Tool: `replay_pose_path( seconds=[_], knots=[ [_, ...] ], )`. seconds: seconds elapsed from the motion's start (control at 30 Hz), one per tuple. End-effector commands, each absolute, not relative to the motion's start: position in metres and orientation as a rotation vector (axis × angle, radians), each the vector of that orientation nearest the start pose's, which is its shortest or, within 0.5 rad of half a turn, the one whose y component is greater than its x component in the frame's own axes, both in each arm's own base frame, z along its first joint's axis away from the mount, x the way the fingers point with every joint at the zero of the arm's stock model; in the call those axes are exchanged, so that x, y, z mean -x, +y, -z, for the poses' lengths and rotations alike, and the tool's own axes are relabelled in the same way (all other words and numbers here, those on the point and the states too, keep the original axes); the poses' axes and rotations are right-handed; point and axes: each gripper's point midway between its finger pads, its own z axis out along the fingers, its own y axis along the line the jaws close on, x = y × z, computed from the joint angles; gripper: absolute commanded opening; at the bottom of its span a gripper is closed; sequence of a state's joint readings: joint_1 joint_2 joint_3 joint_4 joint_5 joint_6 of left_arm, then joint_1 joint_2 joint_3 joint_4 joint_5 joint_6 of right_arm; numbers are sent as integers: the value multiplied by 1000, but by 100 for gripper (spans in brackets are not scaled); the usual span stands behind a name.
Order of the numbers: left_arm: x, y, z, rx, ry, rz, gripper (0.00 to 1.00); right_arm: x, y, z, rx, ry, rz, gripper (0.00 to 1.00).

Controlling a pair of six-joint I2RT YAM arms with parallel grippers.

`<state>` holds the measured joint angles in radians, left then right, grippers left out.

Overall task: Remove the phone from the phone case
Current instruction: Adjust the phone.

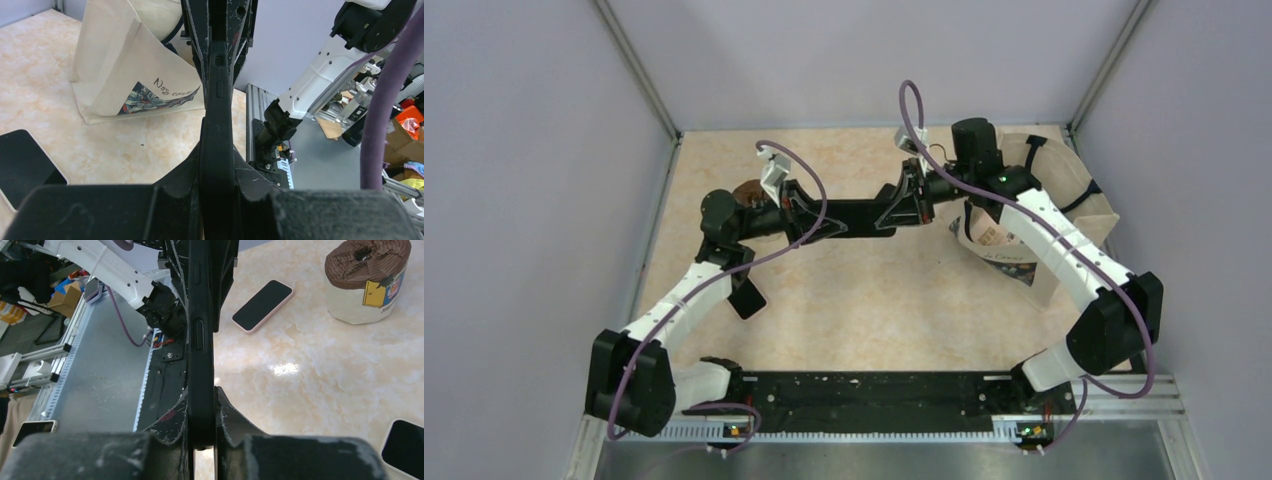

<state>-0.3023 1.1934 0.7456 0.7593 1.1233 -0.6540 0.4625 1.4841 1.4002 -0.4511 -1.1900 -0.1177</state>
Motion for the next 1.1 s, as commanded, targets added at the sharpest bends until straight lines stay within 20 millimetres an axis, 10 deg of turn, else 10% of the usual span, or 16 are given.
replay_pose_path(
  seconds=[0.0,0.1,0.37,1.07],
  knots=[
    [-231,-252,-334,-877,1259,1390,0,-233,301,-315,1274,1524,-1476,0],
    [-231,-254,-324,-918,1279,1369,7,-233,299,-317,1282,1517,-1434,0],
    [-232,-245,-282,-1212,1425,1154,76,-223,295,-287,1397,1580,-1258,0],
    [-222,-256,-236,-1483,1587,1108,65,-213,299,-289,1466,1539,-1151,0]
  ],
)
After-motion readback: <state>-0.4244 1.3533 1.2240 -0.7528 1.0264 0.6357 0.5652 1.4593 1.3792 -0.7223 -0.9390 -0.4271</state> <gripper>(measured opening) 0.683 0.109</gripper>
